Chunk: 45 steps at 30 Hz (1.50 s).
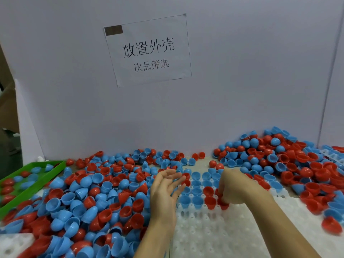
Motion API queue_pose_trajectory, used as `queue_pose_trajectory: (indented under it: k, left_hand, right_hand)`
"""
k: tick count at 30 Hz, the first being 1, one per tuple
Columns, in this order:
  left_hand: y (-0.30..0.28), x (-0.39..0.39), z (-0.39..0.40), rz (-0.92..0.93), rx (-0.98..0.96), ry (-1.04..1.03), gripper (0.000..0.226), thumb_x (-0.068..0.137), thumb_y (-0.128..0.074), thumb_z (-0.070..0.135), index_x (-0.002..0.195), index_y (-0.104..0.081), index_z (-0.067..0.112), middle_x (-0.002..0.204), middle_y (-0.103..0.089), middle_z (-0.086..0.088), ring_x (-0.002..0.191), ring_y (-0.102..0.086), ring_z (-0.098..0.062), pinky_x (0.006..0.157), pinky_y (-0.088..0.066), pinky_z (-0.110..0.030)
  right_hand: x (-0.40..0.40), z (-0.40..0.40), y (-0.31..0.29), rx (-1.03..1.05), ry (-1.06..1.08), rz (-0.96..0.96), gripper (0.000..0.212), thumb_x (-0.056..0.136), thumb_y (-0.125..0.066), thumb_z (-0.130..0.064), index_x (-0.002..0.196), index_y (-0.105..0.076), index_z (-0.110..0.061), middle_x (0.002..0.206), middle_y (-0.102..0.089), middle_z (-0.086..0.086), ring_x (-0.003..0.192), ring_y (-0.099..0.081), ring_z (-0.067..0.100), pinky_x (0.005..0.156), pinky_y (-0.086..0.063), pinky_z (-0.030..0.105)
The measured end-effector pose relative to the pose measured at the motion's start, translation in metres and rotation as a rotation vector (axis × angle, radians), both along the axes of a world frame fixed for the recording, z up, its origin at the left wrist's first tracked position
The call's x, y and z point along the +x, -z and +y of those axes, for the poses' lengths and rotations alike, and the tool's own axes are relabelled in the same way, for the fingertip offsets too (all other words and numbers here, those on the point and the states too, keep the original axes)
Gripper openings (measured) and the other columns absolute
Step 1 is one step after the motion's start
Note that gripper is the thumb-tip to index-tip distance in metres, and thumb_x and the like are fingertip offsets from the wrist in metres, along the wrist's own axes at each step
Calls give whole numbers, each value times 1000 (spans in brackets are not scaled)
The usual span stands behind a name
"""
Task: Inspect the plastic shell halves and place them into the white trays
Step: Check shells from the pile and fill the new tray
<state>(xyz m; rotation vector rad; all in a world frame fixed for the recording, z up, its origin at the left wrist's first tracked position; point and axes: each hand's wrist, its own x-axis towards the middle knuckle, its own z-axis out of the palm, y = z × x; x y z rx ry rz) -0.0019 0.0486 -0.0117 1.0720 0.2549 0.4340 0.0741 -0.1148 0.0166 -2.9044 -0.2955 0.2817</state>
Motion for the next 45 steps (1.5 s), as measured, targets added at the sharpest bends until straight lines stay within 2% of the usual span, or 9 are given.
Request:
queue_pose_trajectory:
  k: [9,11,14,19,24,29,33,36,45]
  left_hand:
    - [-60,-1,27,165,999,-141,9,96,-59,20,89,-62,25,87,-66,7,66,-63,-3,51,-46,-14]
    - [-71,17,50,304,1250,-151,7,93,-60,34,97,-58,29,99,-65,1,80,-64,-12,66,-53,-27]
    - [-65,59,89,680,1452,-119,63,85,-63,60,138,-42,33,145,-41,-16,128,-48,-42,104,-46,-54]
    - [-43,122,146,1013,1530,-75,121,74,-59,85,161,0,26,166,8,-25,150,-3,-53,119,-8,-69]
    - [-26,168,159,1030,1412,-40,122,75,-63,80,162,-3,19,166,4,-25,151,-5,-51,122,-12,-62]
    - [-9,206,143,1033,1217,127,120,82,-69,65,159,0,4,167,-7,-23,152,-15,-41,123,-17,-50]
    - [-5,218,140,935,1260,65,88,83,-76,52,150,-40,7,155,-41,-20,144,-36,-39,119,-29,-48]
    - [0,219,132,858,1129,99,96,78,-85,40,149,-37,-1,150,-46,-21,135,-48,-36,114,-39,-46]
    - [15,204,117,905,1473,-13,95,67,-70,75,146,-40,32,149,-44,-13,136,-39,-43,109,-39,-59]
  right_hand:
    - [0,-7,-19,56,-43,-28,27,93,-59,-7,119,-64,-11,103,-67,3,83,-66,15,71,-59,24]
    - [0,-9,-22,87,-49,-44,29,94,-59,-11,122,-62,-14,105,-66,2,80,-66,15,68,-60,26]
    - [-2,-11,-23,139,-66,-41,26,95,-61,-20,121,-62,-17,106,-65,1,78,-65,12,52,-53,20]
    - [-6,-13,-24,235,-90,-22,25,97,-60,-23,120,-68,-19,117,-67,-1,85,-63,9,61,-49,15]
    - [-9,-16,-28,307,-78,-22,31,98,-59,-28,128,-63,-23,131,-62,-1,106,-61,14,94,-52,29]
    - [-4,-23,-29,365,-46,-33,31,98,-59,-34,128,-61,-27,130,-60,-2,105,-62,14,94,-55,33]
    - [-4,-27,-29,388,-22,-38,31,98,-58,-36,128,-59,-28,127,-60,-1,96,-65,15,89,-57,35]
    - [-6,-26,-28,390,-28,-36,32,98,-58,-35,129,-58,-28,124,-60,-3,99,-63,14,91,-55,33]
    - [-8,-20,-26,391,-53,-10,32,99,-57,-34,131,-58,-29,128,-60,-3,106,-62,15,90,-52,30]
